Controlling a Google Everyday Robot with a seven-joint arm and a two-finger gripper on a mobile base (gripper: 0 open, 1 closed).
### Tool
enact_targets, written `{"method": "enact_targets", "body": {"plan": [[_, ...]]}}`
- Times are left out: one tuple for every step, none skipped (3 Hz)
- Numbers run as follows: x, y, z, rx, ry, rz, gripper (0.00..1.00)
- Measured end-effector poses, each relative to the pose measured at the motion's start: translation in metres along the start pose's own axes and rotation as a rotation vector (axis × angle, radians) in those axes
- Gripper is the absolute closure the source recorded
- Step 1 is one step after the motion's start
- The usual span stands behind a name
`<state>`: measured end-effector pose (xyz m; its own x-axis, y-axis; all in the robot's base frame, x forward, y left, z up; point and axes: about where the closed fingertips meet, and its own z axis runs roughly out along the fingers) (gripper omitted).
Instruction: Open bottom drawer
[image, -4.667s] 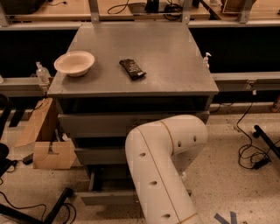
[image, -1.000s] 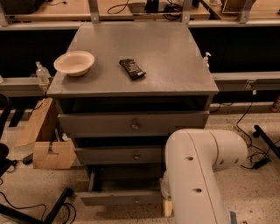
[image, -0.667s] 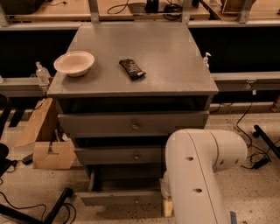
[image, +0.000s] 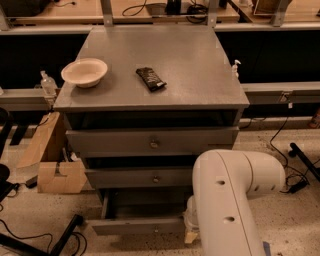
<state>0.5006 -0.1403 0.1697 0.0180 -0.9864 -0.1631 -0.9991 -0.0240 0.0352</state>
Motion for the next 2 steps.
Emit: {"method": "enact_targets", "body": {"plan": [[0.0004,0.0347,0.0041,-0.045,-0.024,0.116,0.61],[-0.0001,0.0334,0.0042,-0.046,-0.025,0.117,0.84]]}}
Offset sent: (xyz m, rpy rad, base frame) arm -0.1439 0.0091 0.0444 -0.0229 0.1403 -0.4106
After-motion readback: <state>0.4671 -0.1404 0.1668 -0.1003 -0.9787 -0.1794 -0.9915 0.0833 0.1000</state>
